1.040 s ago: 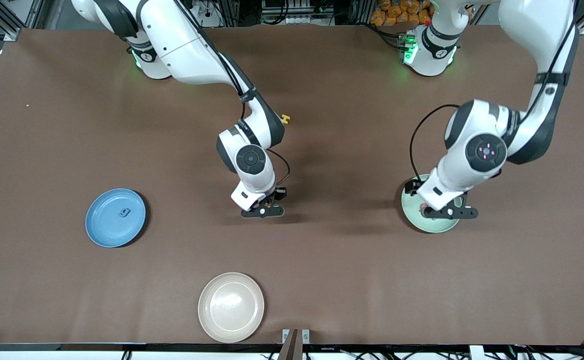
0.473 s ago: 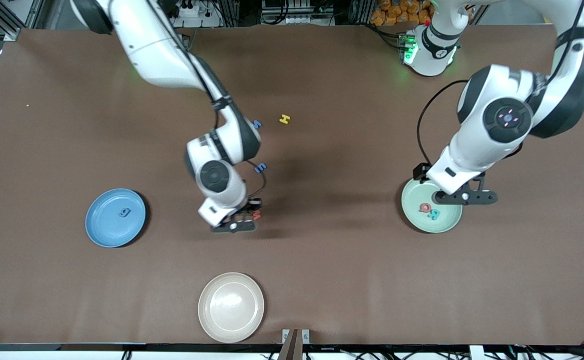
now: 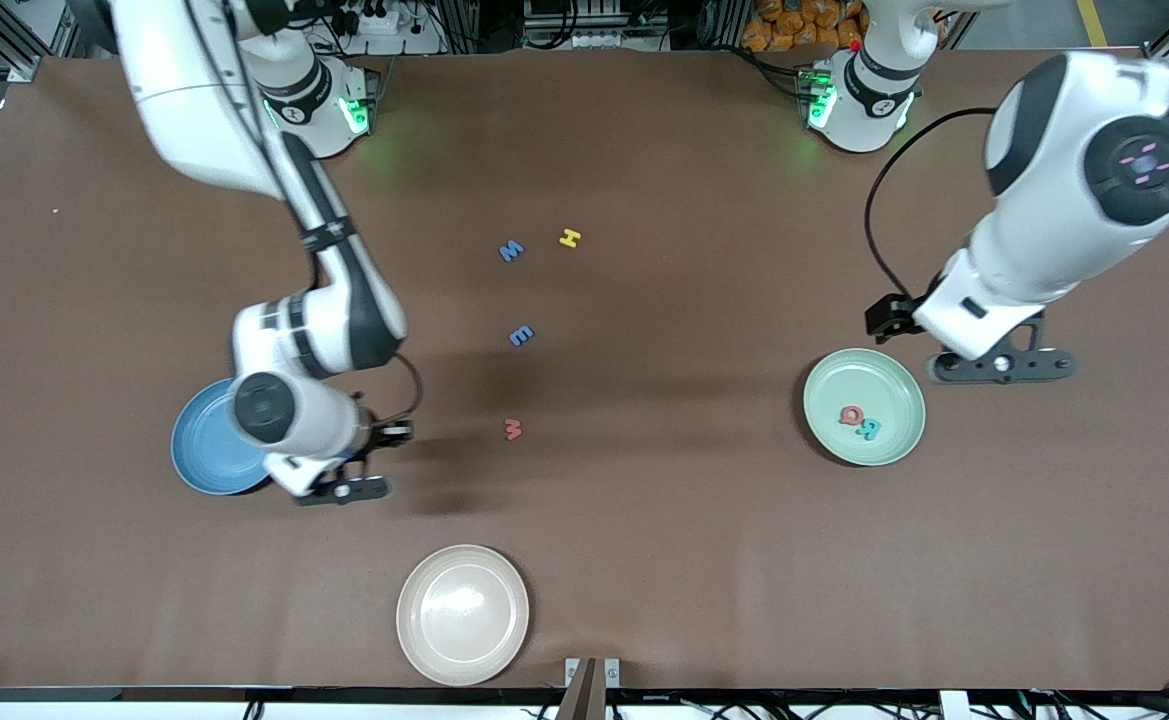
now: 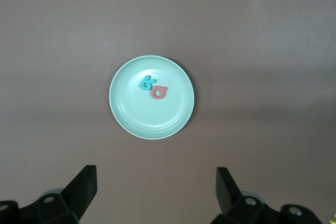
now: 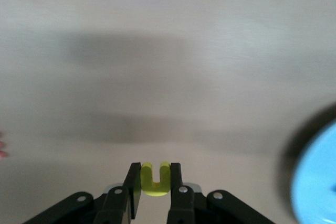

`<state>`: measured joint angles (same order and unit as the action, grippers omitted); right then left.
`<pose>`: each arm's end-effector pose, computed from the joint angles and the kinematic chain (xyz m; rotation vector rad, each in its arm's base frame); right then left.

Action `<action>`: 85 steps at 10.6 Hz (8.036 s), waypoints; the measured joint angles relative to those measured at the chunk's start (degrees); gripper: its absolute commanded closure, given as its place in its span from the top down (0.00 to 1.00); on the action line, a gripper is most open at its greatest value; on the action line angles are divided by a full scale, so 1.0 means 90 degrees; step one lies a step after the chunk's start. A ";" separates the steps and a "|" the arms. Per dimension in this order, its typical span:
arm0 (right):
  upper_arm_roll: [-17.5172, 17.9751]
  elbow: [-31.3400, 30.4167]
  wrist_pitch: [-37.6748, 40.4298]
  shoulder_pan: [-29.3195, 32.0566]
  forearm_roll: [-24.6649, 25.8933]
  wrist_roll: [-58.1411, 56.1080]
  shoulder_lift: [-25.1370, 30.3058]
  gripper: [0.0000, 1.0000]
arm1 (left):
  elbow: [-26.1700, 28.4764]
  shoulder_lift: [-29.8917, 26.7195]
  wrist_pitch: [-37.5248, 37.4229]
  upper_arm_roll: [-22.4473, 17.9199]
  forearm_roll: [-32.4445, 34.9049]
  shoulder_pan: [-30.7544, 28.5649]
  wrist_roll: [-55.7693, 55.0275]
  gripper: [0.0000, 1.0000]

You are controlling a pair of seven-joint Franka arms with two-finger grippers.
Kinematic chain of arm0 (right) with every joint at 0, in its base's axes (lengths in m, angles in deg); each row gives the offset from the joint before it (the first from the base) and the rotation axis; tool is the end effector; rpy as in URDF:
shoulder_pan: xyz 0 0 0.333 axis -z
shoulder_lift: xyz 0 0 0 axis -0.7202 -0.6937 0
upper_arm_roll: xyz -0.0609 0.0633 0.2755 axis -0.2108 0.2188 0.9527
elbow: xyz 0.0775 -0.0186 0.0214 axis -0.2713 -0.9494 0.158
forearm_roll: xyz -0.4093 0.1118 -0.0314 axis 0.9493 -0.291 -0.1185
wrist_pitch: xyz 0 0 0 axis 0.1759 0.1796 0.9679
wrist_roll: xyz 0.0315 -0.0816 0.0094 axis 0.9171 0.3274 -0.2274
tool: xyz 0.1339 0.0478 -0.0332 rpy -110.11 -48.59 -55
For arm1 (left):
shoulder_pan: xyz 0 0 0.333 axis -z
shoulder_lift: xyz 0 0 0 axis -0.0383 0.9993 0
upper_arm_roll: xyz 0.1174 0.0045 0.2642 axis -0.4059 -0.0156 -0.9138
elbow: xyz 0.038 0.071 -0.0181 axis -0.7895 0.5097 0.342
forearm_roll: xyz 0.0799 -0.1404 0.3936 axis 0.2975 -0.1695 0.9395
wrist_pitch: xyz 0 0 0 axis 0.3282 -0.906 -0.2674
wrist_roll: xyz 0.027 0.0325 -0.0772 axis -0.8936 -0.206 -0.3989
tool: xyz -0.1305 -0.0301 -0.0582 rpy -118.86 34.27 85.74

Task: Sort upper and lower case letters into plates
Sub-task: 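Drop the yellow u on the blue plate while the left gripper reaches letters, then lower the left gripper onto the yellow H and close it, then carry the yellow H to the green plate while the right gripper grasps pink m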

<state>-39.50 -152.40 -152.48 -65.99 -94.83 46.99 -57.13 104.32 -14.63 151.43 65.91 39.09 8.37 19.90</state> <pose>0.6874 0.1670 0.1857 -3.1095 -0.1644 0.2145 0.6172 -0.1500 0.4558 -3.0969 -0.0006 0.0498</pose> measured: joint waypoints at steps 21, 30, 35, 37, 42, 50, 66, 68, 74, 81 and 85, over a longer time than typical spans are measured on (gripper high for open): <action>0.0147 -0.0321 -0.0980 -0.0431 -0.0397 -0.0556 -0.0075 1.00 | 0.1203 0.0683 0.1841 0.1857 -0.0658 0.2142 -0.2921 1.00; 0.0111 -0.0020 -0.1481 -0.1761 -0.0350 0.1516 -0.0659 1.00 | 0.1488 0.1955 0.3169 0.1858 0.0415 0.3015 -0.4712 1.00; 0.0009 0.0046 -0.1479 -0.1434 -0.0340 0.1302 -0.0697 1.00 | 0.1480 0.1996 0.3189 0.1860 0.0416 0.3136 -0.5062 1.00; 0.0007 0.0046 -0.1451 -0.1160 -0.0339 0.0945 -0.0697 1.00 | 0.1498 0.2099 0.3360 0.1861 0.0481 0.3251 -0.5367 1.00; 0.0002 0.0046 -0.1400 -0.1085 -0.0328 0.0722 -0.0697 1.00 | 0.1645 0.2662 0.4117 0.1866 0.1413 0.3627 -0.6635 0.97; 0.0000 0.0046 -0.1258 -0.0824 -0.0316 0.0332 -0.0697 1.00 | 0.2324 0.2938 0.4873 0.2121 0.2811 0.3706 -0.7336 0.82; -0.0236 0.0045 -0.1242 -0.0840 -0.0313 0.0807 -0.0698 1.00 | 0.2418 0.3026 0.5126 0.2174 0.3365 0.3492 -0.7455 0.00; -0.0228 0.0046 -0.1255 -0.1051 -0.0313 0.1114 -0.0697 1.00 | 0.2363 0.2887 0.5154 0.2204 0.3381 0.3028 -0.7597 0.00; -0.0189 0.0039 -0.1719 -0.2048 -0.0312 0.1351 -0.0870 1.00 | 0.2441 0.1626 0.4324 0.3279 0.3395 0.0158 -0.7410 0.00; -0.0213 0.0132 -0.2035 -0.2418 -0.0298 0.1468 -0.1197 1.00 | 0.2453 0.1229 0.3582 0.3235 0.2832 -0.2477 -0.2968 0.00; -0.0239 0.0191 -0.2036 -0.2401 -0.0298 0.1480 -0.1197 0.00 | 0.2532 0.1355 0.3552 0.2515 0.2821 -0.2621 -0.1937 0.21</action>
<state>-41.65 -150.68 -170.81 -87.60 -97.50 60.31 -67.90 127.10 -2.43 183.40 88.54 64.48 -15.22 2.46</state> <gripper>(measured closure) 0.145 0.643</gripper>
